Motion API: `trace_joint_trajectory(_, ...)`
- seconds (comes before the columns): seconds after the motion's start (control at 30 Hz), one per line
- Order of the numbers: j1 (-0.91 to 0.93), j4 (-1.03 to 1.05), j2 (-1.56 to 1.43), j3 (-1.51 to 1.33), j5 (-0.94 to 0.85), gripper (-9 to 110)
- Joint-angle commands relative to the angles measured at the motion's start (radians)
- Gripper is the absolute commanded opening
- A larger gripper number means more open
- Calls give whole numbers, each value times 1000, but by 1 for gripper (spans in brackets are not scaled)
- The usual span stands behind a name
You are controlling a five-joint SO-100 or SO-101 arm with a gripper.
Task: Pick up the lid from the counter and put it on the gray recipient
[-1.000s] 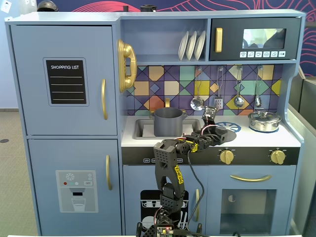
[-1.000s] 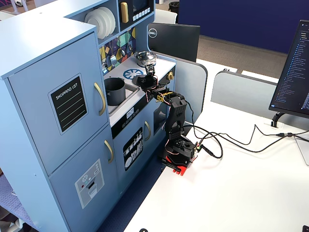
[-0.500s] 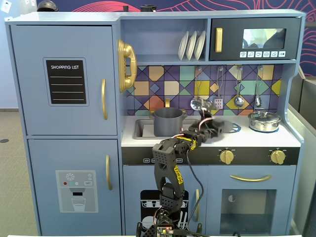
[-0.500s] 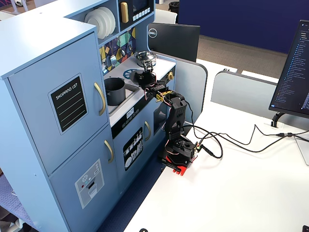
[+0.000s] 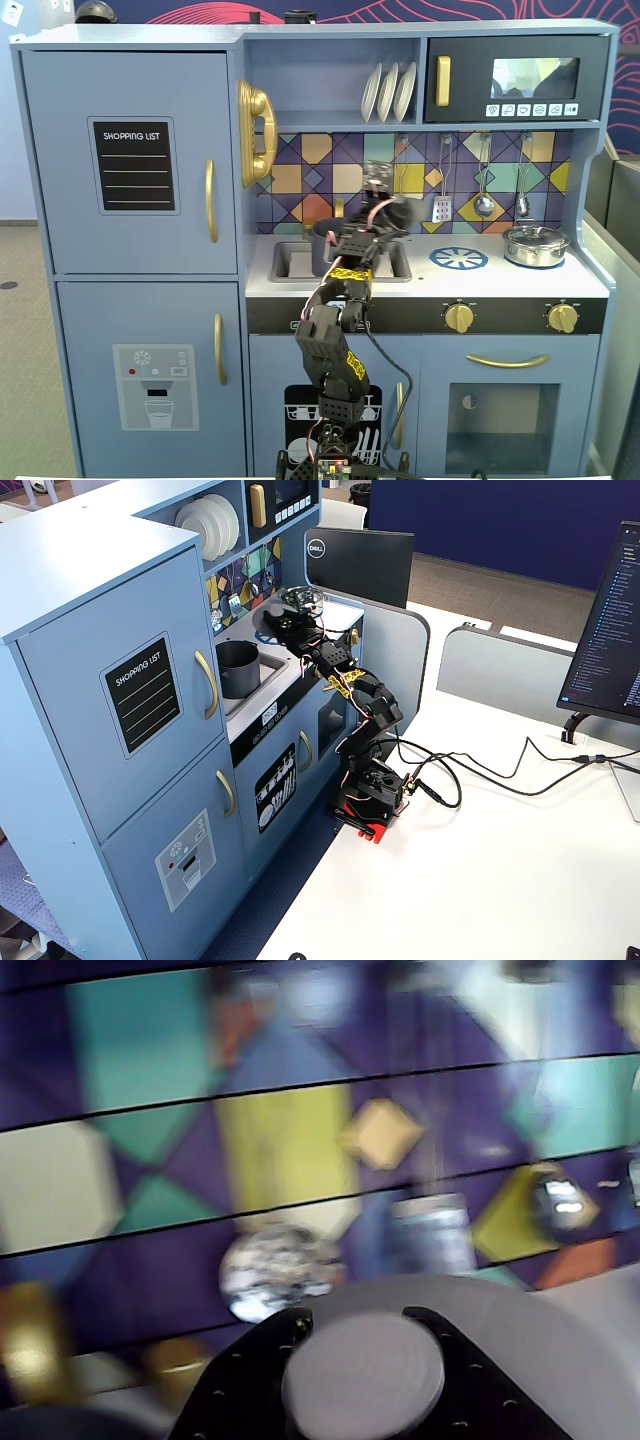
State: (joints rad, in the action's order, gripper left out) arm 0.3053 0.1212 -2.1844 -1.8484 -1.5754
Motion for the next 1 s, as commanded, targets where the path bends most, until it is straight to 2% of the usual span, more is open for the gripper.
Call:
trace_joint_trajectory(0.0,-106,57,-98,64,9,0)
trace_joint_trajectory(0.37,-258,40,-44,23,3,0)
trace_joint_trajectory(0.97,-290,-46,100,38,41,0)
